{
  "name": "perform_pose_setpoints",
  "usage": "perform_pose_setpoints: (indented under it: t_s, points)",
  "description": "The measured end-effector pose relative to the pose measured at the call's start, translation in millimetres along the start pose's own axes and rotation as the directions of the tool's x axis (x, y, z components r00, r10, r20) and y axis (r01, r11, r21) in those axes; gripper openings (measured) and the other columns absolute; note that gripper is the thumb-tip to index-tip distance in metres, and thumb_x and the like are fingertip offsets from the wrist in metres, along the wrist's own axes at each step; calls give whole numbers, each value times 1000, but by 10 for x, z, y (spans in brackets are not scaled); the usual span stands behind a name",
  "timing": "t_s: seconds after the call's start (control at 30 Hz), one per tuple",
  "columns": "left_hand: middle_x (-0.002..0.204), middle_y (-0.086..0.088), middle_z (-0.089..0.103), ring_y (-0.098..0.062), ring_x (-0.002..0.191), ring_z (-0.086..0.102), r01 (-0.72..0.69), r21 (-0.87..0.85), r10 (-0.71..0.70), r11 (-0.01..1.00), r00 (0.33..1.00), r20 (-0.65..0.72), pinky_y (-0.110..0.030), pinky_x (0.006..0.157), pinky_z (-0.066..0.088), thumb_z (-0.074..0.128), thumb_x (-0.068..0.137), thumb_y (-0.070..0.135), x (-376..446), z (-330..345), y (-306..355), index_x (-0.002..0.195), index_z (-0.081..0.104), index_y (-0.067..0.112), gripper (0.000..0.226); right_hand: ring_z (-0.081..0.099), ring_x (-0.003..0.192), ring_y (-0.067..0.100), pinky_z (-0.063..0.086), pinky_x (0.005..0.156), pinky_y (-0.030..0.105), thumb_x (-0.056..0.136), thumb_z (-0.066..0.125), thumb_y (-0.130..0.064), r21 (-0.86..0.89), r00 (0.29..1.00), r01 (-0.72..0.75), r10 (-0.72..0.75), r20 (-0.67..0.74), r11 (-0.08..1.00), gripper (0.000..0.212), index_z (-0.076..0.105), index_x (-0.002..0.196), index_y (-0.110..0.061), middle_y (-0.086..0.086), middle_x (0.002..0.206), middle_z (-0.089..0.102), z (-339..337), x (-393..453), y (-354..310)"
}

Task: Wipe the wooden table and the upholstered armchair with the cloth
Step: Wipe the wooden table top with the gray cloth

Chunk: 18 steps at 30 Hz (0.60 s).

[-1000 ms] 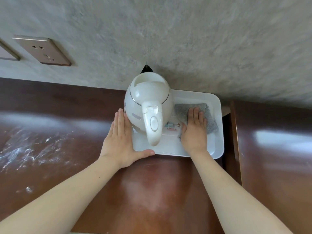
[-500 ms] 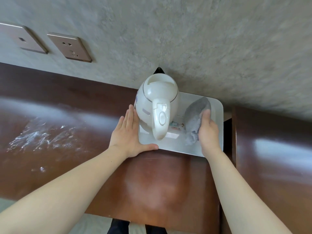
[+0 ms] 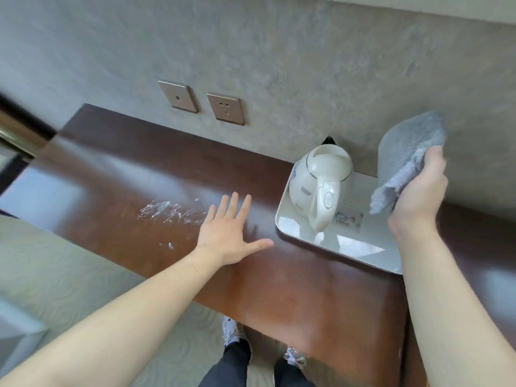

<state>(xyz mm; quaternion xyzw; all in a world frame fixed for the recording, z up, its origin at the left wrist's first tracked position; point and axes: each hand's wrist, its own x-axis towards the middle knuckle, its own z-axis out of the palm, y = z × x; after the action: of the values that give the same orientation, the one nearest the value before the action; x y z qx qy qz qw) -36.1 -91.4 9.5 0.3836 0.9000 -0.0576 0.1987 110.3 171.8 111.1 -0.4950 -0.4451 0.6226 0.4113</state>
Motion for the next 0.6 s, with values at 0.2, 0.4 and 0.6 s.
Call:
perform_pose_setpoints:
  t_s: [0.2,0.4,0.6]
  points:
    - [170,-2,-7,-22,155,-15,142,-50,-141,989,990,25,-44,127,3,7,61,103,-601,-48,-756,161,-9,22,130,70,86,2,55,78,24,96,41,-58,157,971,-83,45,234,984,52,76,98,-19,-12,89,73,516,-766,-222]
    - [169,-5,-12,-21,154,-19,173,-69,-169,982,984,59,-43,126,0,13,63,101,-770,261,-1782,161,-11,21,128,71,104,25,54,93,44,101,37,-47,352,759,-636,472,449,687,46,69,118,-19,8,114,74,1132,-1503,298]
    - [168,-6,-16,-22,154,-19,62,-28,-60,998,996,61,-43,126,1,7,62,102,-411,491,-2866,160,-12,29,124,73,96,31,61,67,48,97,42,-57,505,758,-649,540,366,569,56,76,110,-15,12,114,73,1574,-2102,1185]
